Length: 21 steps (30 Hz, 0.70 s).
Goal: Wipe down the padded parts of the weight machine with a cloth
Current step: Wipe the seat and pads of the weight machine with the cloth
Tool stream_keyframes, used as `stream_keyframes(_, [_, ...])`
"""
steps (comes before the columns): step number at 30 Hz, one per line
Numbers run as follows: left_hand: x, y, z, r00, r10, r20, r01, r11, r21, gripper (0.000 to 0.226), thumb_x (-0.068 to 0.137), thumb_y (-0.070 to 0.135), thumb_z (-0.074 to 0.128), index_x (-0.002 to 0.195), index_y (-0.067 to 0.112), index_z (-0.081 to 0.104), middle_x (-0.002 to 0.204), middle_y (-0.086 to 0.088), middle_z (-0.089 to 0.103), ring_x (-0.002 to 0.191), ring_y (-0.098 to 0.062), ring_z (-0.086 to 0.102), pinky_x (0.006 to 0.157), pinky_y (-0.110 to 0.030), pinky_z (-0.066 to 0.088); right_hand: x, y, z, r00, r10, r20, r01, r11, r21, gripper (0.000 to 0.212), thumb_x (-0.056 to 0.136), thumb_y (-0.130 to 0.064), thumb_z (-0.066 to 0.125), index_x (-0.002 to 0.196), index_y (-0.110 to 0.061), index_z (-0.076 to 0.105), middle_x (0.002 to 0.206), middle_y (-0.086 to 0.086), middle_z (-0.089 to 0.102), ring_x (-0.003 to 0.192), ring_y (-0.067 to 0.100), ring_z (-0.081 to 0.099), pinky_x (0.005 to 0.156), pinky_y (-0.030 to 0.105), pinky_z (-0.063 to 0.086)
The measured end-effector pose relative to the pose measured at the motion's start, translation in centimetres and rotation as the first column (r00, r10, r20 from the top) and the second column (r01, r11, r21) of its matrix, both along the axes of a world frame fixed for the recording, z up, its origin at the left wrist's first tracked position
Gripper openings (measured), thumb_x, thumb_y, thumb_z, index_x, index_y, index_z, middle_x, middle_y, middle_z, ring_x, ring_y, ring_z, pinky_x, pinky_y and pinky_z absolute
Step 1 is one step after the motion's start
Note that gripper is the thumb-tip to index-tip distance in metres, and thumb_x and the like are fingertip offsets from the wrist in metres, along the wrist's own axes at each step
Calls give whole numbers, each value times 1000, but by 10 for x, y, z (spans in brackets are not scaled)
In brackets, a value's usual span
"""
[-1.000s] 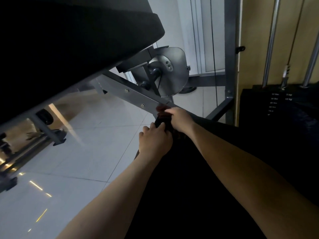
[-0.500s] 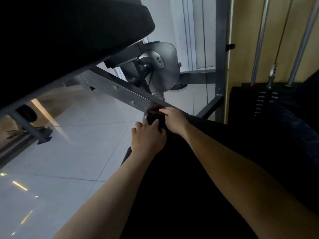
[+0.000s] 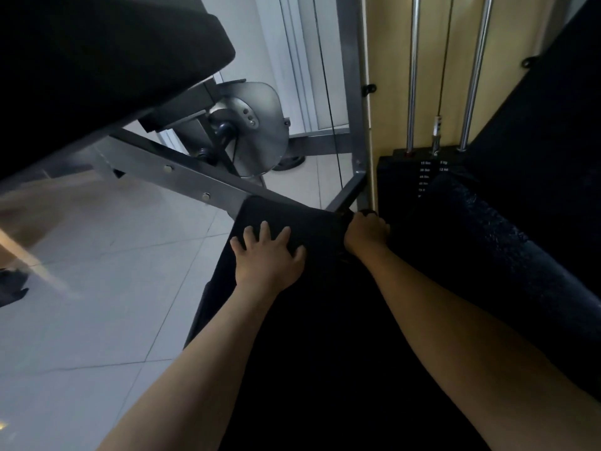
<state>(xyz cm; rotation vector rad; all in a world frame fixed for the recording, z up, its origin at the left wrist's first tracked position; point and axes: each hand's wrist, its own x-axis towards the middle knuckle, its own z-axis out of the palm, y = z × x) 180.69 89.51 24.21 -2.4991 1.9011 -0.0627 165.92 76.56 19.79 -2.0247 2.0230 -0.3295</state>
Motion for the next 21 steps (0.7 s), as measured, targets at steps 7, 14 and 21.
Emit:
stream_keyframes(7, [1, -2, -1, 1000, 10, 10, -10, 999, -33, 68, 93, 68, 29, 155, 39, 27, 167, -6, 16, 152, -37, 7, 120, -59, 6, -3, 20, -11, 902, 198, 383, -158, 978, -135, 35, 99, -14, 43, 131, -8, 55, 136, 16, 55, 126, 31, 49, 98, 26, 36])
stream_keyframes(14, [-2, 22, 5, 999, 34, -22, -35, 998, -53, 63, 96, 62, 33, 153, 35, 31, 167, -5, 18, 153, -35, 7, 119, -61, 7, -5, 34, -5, 949, 23, 315, -20, 1000, -12, 49, 93, -8, 54, 141, -12, 47, 142, 16, 46, 130, 36, 44, 108, 46, 41])
stream_keyframes(21, [10, 57, 5, 990, 128, -56, -133, 987, -92, 64, 95, 63, 34, 153, 35, 29, 165, -14, 16, 149, -38, 15, 115, -55, 21, 62, 81, 42, 770, 378, 513, -381, 919, -105, 48, 98, -9, 43, 145, -18, 46, 147, 10, 49, 135, 29, 44, 111, 35, 32])
